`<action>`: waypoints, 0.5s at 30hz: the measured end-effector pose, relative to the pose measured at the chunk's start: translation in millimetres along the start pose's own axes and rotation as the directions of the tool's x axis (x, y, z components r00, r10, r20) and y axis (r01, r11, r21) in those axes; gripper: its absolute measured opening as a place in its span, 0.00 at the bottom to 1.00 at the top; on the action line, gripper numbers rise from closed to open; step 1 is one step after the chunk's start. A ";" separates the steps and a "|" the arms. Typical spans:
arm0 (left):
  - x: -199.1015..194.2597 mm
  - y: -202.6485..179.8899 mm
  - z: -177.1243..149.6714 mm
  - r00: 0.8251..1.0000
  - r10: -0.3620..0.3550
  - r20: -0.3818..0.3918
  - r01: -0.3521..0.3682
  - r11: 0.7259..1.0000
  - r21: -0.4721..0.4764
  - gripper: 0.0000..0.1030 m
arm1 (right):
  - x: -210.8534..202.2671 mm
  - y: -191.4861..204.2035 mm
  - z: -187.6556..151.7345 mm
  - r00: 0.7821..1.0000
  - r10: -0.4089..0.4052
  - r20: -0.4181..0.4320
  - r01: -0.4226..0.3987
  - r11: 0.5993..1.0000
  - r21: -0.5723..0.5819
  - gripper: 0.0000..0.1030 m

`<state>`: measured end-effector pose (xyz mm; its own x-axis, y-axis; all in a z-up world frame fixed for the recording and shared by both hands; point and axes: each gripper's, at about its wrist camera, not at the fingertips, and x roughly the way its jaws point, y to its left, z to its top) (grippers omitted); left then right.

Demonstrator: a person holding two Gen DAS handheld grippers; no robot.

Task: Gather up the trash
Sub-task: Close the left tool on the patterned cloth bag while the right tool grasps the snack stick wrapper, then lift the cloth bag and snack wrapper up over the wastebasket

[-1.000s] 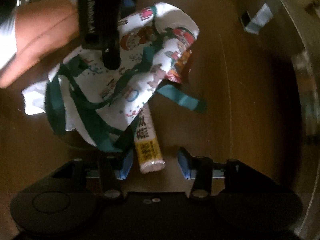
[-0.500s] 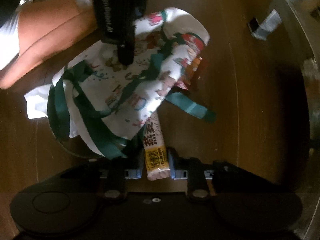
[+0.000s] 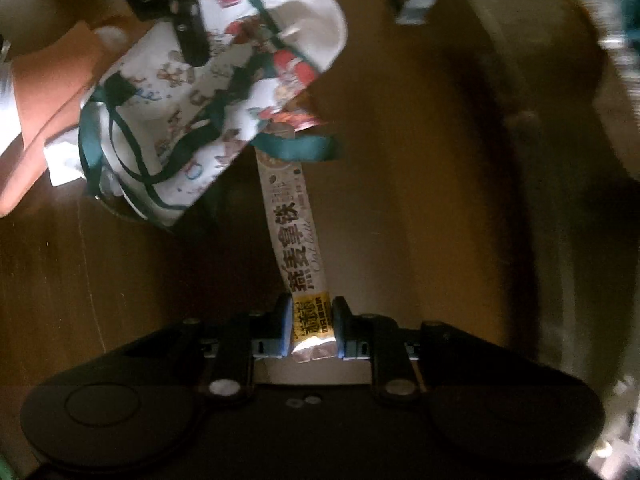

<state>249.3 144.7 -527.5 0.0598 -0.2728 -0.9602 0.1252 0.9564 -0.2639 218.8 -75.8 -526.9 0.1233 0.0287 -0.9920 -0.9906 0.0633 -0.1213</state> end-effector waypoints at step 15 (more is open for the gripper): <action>-154.5 -21.0 12.5 0.948 0.082 0.307 -0.088 0.996 0.006 0.06 | -178.0 -5.8 -19.6 0.950 -0.280 0.137 0.267 0.958 0.106 0.18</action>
<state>249.8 165.4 -372.5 0.3713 -0.2127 -0.9038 0.1252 0.9760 -0.1782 201.5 -100.8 -350.3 0.4031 0.1466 -0.9033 -0.9094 0.1745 -0.3775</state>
